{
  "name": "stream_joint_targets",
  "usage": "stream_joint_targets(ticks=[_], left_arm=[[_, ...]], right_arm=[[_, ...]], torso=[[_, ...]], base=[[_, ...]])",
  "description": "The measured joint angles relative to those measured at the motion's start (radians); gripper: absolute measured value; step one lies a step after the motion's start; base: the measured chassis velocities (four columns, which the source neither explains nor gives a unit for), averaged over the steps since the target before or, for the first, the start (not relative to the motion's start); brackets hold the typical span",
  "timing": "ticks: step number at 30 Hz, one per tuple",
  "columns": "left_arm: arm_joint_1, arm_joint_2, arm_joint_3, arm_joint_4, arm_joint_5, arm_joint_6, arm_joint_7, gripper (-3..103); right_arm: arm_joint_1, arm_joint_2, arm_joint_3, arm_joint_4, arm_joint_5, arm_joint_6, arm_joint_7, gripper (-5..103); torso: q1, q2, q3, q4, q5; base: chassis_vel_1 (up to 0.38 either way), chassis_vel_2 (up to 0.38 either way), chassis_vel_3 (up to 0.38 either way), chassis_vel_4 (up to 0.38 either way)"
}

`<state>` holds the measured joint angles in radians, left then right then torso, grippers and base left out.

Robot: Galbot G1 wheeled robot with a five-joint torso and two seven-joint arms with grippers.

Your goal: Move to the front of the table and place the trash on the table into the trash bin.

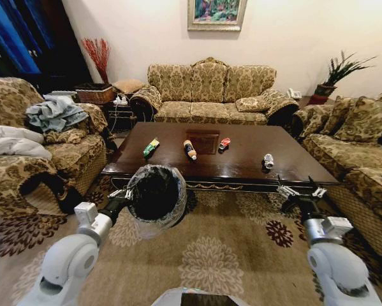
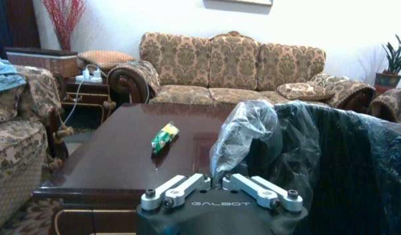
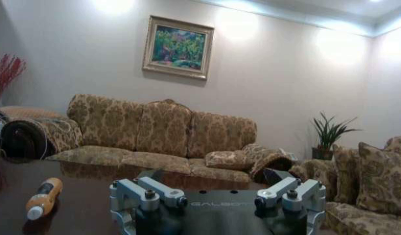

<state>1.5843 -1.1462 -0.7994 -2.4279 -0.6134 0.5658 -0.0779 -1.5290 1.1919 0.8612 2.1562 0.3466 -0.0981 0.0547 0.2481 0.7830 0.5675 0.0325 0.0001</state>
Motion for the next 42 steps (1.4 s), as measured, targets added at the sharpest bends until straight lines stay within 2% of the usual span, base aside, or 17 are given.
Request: stream_joint_targets(ticks=[8, 13, 23, 42], left_arm=[[0.001, 0.002, -0.009, -0.01, -0.008, 0.005, -0.003, 3], [-0.01, -0.003, -0.006, -0.001, -0.01, 0.005, -0.003, 3], [-0.018, -0.028, 0.022, 0.014, -0.003, 0.006, 0.001, 3], [-0.012, -0.024, 0.02, 0.007, -0.003, 0.011, -0.001, 3]], right_arm=[[0.023, -0.022, -0.004, -0.028, 0.011, 0.004, -0.004, 100], [0.034, -0.032, -0.005, -0.028, 0.01, -0.031, -0.012, 100], [0.03, -0.042, -0.011, -0.03, 0.005, -0.035, -0.01, 100], [0.026, -0.019, -0.026, -0.03, -0.011, -0.031, -0.011, 100]], torso=[[0.015, 0.034, 0.019, 0.0, 0.0], [0.026, 0.062, 0.035, 0.0, -0.0001], [0.045, 0.104, 0.059, -0.0001, 0.0], [0.084, 0.193, 0.11, 0.0003, -0.0003]], base=[[0.0, 0.0, 0.0, 0.0], [0.0, 0.0, 0.0, 0.0], [0.017, 0.03, -0.013, -0.044], [0.137, 0.204, -0.136, -0.195]])
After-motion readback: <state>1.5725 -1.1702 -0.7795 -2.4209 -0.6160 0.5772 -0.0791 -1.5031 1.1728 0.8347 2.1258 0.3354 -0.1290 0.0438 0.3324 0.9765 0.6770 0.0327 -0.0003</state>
